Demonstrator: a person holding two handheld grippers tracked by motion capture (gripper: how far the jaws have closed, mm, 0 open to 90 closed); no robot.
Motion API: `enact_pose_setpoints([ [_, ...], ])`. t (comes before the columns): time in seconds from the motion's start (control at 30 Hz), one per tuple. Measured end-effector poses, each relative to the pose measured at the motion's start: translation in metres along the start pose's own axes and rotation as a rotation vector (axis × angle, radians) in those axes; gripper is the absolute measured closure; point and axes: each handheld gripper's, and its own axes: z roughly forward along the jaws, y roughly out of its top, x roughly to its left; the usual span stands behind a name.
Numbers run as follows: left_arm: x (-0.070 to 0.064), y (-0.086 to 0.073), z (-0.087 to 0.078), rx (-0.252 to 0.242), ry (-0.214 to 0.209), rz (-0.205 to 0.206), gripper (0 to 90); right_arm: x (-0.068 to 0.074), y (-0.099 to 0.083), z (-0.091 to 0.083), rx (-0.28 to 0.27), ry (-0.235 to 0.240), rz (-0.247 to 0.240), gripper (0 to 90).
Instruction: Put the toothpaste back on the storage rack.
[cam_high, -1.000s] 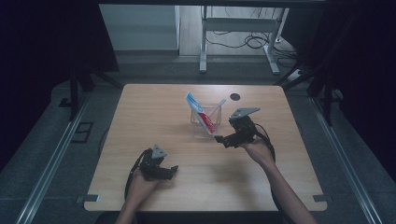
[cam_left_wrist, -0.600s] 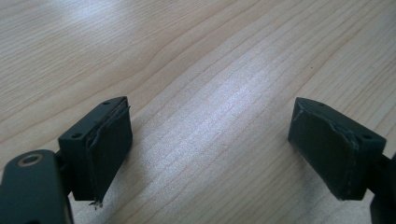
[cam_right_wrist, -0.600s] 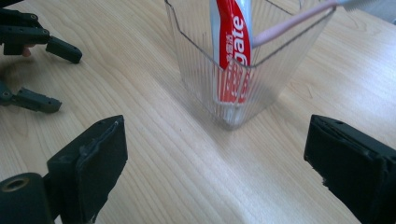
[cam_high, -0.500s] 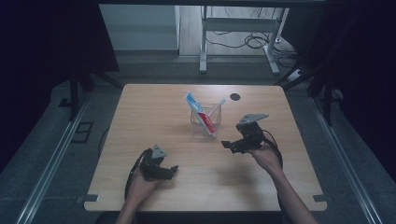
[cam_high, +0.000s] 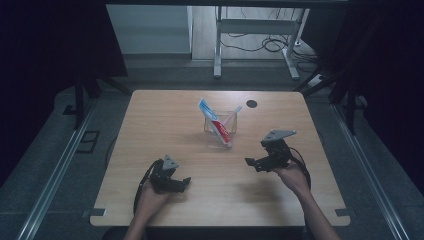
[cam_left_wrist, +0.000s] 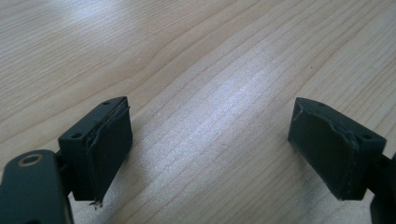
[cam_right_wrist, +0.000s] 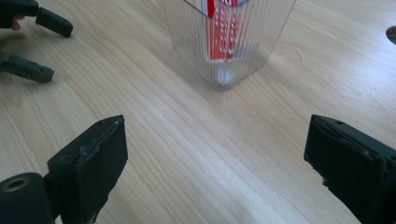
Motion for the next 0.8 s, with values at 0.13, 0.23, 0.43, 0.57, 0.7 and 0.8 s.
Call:
enact_pose_setpoints([
  [0.13,0.000,0.000,0.000,0.000,0.000,0.000,13.8,-0.001,-0.009,-0.005,0.004,-0.010,0.007,5.6],
  [0.23,0.000,0.000,0.000,0.000,0.000,-0.001,13.8,-0.003,-0.016,-0.008,0.006,-0.014,0.013,5.6],
  [0.43,0.000,0.000,0.000,0.000,-0.001,-0.006,13.8,-0.006,-0.030,-0.013,0.010,-0.026,0.033,5.6],
  [0.57,0.000,0.000,0.000,0.000,0.000,-0.005,13.8,-0.007,-0.040,-0.016,0.013,-0.034,0.044,5.6],
  [0.7,-0.001,0.000,0.000,-0.003,-0.001,-0.009,13.8,-0.008,-0.050,-0.017,0.015,-0.041,0.055,5.3],
  [0.8,-0.001,0.000,0.000,-0.003,0.000,-0.010,13.8,-0.009,-0.057,-0.017,0.019,-0.043,0.065,4.5],
])
